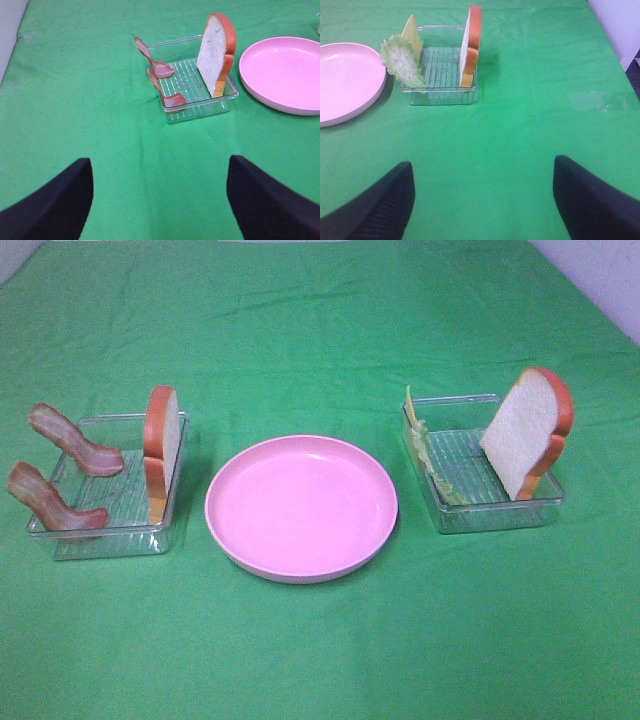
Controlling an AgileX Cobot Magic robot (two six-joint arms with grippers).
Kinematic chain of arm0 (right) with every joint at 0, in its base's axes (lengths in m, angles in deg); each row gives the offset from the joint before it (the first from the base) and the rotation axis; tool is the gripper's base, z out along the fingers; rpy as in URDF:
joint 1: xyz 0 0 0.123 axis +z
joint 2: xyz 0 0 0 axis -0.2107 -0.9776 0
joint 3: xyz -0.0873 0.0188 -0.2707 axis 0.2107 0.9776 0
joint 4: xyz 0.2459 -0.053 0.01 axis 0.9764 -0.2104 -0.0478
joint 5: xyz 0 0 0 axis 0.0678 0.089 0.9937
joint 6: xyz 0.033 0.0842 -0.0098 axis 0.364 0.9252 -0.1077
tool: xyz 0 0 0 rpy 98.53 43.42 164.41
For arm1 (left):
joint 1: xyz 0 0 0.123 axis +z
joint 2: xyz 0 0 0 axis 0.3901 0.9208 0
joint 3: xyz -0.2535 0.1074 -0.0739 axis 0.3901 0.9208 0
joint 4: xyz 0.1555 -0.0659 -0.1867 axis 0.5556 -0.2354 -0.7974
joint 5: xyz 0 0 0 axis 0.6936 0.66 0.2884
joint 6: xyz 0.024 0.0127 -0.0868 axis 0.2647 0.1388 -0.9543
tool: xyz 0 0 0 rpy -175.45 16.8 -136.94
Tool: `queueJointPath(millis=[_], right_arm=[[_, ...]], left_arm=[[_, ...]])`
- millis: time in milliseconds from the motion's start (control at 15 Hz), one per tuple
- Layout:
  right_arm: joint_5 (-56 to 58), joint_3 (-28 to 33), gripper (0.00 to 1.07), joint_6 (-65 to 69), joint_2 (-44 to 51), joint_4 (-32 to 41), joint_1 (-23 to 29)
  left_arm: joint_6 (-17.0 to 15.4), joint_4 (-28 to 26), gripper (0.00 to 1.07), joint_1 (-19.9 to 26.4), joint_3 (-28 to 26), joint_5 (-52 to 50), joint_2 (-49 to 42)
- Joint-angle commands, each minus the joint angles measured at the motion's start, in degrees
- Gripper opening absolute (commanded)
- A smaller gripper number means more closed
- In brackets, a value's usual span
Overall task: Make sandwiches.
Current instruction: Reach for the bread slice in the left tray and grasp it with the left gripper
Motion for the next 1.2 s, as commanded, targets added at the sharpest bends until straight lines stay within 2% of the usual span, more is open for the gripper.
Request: queueJointPath(millis=[67, 333, 533, 600, 733, 933, 1133, 1200], right_arm=[[-0.6, 0.1, 0.73, -0.5, -0.1, -0.2, -0.3], [-0.6, 0.1, 0.73, -0.5, -0.1, -0.2, -0.3], [-0.6, 0.1, 0.73, -0.5, -0.1, -0.2, -0.3], [-0.6, 0.1, 0.73, -0.5, -0.1, -0.2, -0.3], [-0.6, 0.1, 0.73, -0.5, -0.1, -0.2, -0.3], [-0.6, 0.1, 0.73, -0.5, -0.1, -0.2, -0.3], [-0.6, 0.1, 0.73, -0.5, -0.1, -0.2, -0.3], [-0.6, 0.1, 0.73, -0.5, -0.1, -0.2, -0.3]], left_arm=[[0.1, -0.5, 0.71, -0.1, 0.3, -0.5, -1.1], [0.1, -0.5, 0.71, -0.1, 0.2, -0.7, -1.0], [-0.1, -0.6, 0.71, -0.1, -3.6, -4.2, 4.2], [-0.2, -0.6, 0.71, -0.1, -4.7, -5.1, 7.7], [-2.5, -1.4, 0.71, -0.1, -7.1, -7.3, 15.8], [-2.9, -4.3, 0.71, -0.1, -11.7, -8.5, 30.7], [-2.9, -8.5, 0.71, -0.1, -16.7, -8.5, 42.9], [-2.9, -11.4, 0.71, -0.1, -20.9, -8.5, 50.4]])
